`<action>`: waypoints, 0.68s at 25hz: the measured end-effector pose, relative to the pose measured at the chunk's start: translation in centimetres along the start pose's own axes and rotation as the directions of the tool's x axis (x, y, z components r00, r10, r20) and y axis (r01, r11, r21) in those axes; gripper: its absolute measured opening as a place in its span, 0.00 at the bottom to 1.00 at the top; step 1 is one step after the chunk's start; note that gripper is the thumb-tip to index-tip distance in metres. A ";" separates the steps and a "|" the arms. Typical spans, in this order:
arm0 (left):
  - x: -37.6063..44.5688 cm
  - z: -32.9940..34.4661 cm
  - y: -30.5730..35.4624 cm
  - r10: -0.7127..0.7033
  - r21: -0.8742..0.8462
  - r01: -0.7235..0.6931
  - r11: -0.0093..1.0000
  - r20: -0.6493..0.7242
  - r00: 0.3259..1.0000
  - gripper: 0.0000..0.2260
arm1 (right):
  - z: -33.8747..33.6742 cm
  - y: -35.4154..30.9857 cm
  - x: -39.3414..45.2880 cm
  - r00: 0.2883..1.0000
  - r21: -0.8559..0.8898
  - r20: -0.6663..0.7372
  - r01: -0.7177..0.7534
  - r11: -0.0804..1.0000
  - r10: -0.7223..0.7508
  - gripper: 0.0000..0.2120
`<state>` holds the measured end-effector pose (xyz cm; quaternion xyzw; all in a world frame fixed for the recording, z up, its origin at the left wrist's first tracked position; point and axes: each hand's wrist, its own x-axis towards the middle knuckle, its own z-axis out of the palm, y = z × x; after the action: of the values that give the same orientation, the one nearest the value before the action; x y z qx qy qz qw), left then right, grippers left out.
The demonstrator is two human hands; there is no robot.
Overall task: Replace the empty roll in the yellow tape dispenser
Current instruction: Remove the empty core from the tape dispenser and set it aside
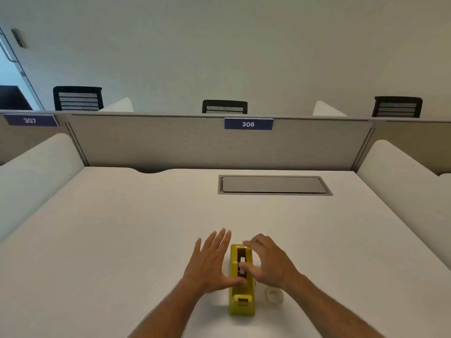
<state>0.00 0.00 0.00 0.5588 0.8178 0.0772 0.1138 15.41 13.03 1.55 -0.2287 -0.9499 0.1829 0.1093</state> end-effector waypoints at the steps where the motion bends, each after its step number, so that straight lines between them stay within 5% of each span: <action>1: -0.3 0.2 0.2 0.017 -0.018 -0.017 1.000 0.029 0.999 0.54 | 0.1 0.0 -0.1 1.000 0.001 0.017 -0.004 1.000 0.004 0.30; 17: -0.5 1.7 0.8 -0.030 -0.129 0.043 0.991 0.099 0.995 0.53 | 1.0 -0.5 0.0 0.996 0.044 0.040 -0.076 0.996 0.075 0.22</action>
<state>1.31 -0.21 -1.38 0.5380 0.8147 0.1015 0.1910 14.90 12.33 0.79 -0.2584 -0.9381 0.2126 0.0893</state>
